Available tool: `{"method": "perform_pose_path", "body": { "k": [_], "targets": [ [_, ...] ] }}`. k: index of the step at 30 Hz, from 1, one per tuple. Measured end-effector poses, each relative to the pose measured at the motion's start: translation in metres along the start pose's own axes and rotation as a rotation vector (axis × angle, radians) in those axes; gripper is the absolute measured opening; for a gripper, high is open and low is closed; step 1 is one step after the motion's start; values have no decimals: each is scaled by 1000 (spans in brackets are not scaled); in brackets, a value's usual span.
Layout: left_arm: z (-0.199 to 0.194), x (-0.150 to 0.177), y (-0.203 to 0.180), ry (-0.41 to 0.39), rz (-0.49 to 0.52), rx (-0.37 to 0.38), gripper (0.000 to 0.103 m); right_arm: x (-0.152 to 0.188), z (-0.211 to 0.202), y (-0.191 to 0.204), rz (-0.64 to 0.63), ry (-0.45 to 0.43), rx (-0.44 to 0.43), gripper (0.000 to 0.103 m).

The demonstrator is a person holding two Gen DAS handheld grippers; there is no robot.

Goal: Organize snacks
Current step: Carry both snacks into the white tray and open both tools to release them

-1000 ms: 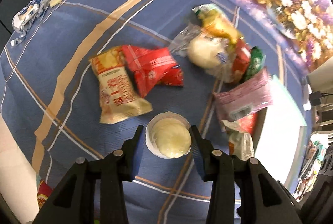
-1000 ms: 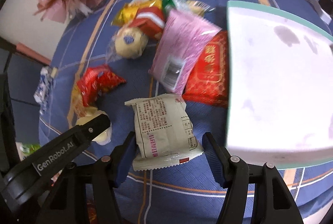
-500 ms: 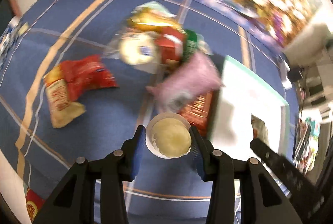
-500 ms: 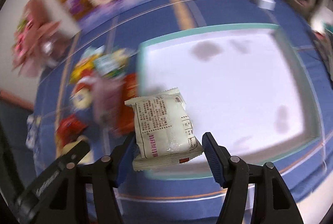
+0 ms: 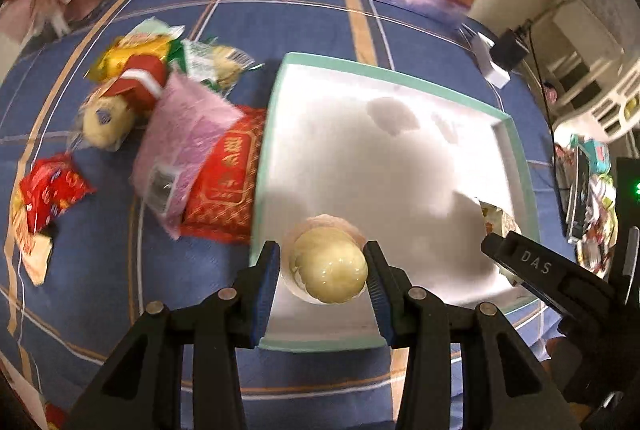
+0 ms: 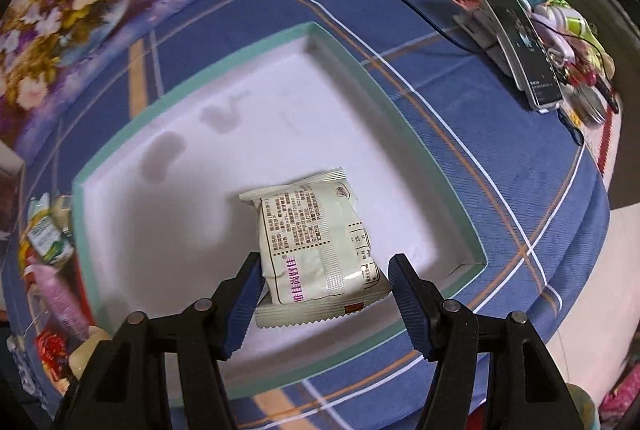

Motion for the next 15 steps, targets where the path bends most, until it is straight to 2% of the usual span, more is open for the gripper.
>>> {"method": "perform_pose_path", "body": {
  "k": [4, 15],
  "targets": [
    [11, 0, -8, -6, 28, -9, 44, -1, 10, -4, 24, 21, 15, 67],
    [42, 2, 0, 71, -15, 15, 45, 2, 28, 8, 20, 47, 14, 67]
  ]
}}
Point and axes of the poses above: each gripper's, at about its wrist camera, not at the fingertips, and z roughly the way its jaws point, y to its left, x to its underside, the point moved 1 cm from there along z, roughly the way its jaws point, and after that the axes turned 6 degrees about -y, right-handed, at the moved point
